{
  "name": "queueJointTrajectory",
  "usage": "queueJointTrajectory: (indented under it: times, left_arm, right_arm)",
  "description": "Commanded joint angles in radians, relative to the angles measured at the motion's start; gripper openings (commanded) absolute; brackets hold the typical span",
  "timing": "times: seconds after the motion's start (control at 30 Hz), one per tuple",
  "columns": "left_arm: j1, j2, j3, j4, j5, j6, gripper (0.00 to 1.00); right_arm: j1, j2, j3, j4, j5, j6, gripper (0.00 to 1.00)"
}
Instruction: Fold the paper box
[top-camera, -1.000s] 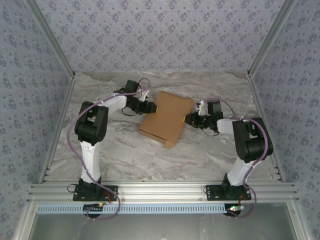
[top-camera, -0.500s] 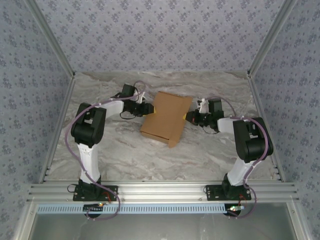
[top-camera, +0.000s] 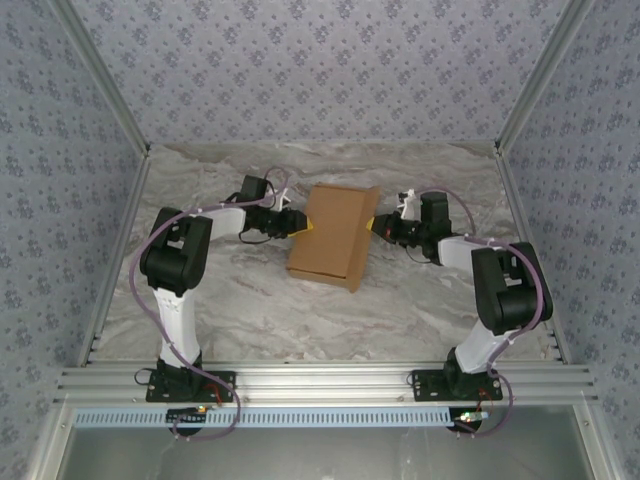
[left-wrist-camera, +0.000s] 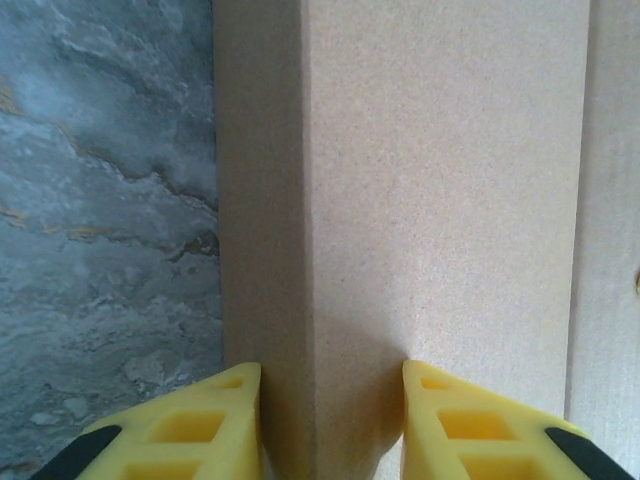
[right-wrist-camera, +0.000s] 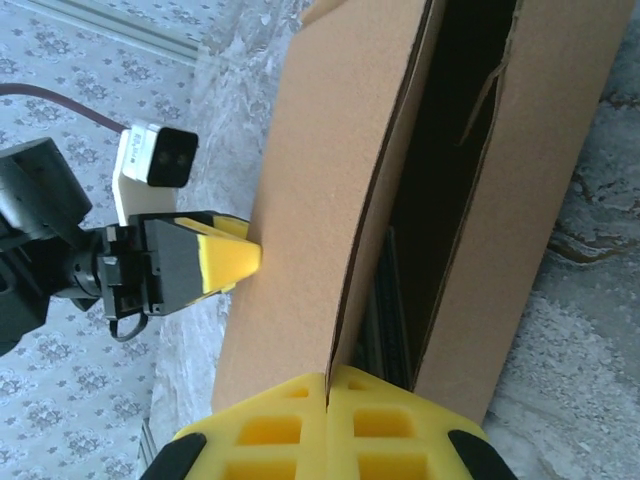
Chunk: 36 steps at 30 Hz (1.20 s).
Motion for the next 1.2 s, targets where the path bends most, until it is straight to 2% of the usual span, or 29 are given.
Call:
queueJointTrajectory:
  times: [0.0,0.4,0.73,1.17]
  left_arm:
    - [-0.035,-0.014,-0.044,-0.034,0.059,-0.017,0.27]
    - [-0.036,-0.009,-0.086,0.043,0.084,-0.057,0.25]
    - [-0.047,-0.004,-0.103,0.082,0.093,-0.075,0.33]
    - [-0.047,0.005,-0.112,0.095,0.089,-0.077,0.37]
  right_arm:
    - [0.016,-0.043,0.0,0.068,-0.023,0.01,0.0]
    - [0.041,-0.143,0.007,0.041,0.002,0.03,0.0]
    - [0.072,-0.198,0.027,-0.009,0.037,0.021,0.0]
    - [0.107,-0.23,0.058,-0.072,0.079,-0.001,0.0]
